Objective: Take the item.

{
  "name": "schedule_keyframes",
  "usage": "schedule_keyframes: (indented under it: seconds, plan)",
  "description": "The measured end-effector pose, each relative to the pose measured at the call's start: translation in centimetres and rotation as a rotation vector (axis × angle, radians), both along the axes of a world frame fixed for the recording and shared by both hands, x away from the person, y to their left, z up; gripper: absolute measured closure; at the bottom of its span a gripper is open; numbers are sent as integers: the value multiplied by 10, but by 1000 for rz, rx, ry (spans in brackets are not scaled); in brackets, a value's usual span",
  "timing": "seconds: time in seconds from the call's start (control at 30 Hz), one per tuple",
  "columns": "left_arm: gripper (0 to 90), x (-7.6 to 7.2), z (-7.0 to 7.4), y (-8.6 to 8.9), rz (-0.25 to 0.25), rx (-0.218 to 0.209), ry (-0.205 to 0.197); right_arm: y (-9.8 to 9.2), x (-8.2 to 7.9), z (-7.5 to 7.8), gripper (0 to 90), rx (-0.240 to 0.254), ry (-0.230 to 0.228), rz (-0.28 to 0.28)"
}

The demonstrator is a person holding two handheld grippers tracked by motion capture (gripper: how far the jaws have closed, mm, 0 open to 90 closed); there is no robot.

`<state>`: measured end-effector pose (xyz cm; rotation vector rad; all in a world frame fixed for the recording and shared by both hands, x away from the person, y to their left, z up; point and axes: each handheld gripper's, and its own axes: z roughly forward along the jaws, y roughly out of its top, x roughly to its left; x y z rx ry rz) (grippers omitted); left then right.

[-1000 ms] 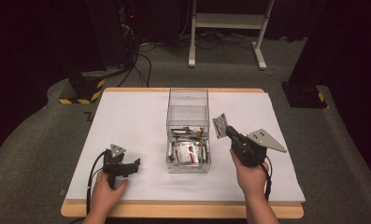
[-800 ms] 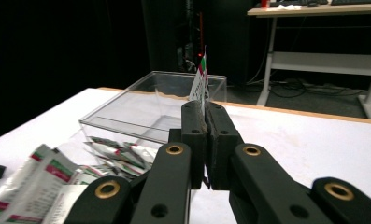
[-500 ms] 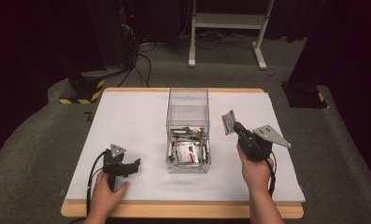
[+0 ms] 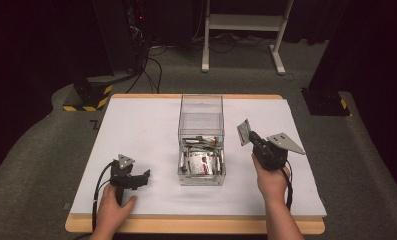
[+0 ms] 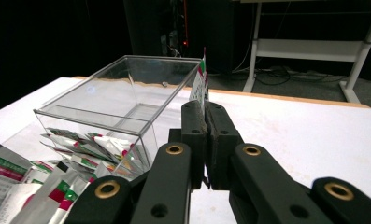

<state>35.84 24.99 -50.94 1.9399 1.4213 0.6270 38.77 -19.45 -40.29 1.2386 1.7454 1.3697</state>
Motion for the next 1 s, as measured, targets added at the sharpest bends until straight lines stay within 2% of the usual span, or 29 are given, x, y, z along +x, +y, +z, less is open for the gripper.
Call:
schedule_keyframes:
  seconds: [0.5, 0.8, 1.0]
  plan:
    - [144, 0, 0, 0, 1, -1, 0, -1, 15, -19, 879, -22, 49, -18]
    - [144, 0, 0, 0, 1, -1, 0, 6, 26, -35, 880, -49, 93, -15]
    - [144, 0, 0, 0, 1, -1, 0, 9, 29, -41, 879, -61, 107, -10]
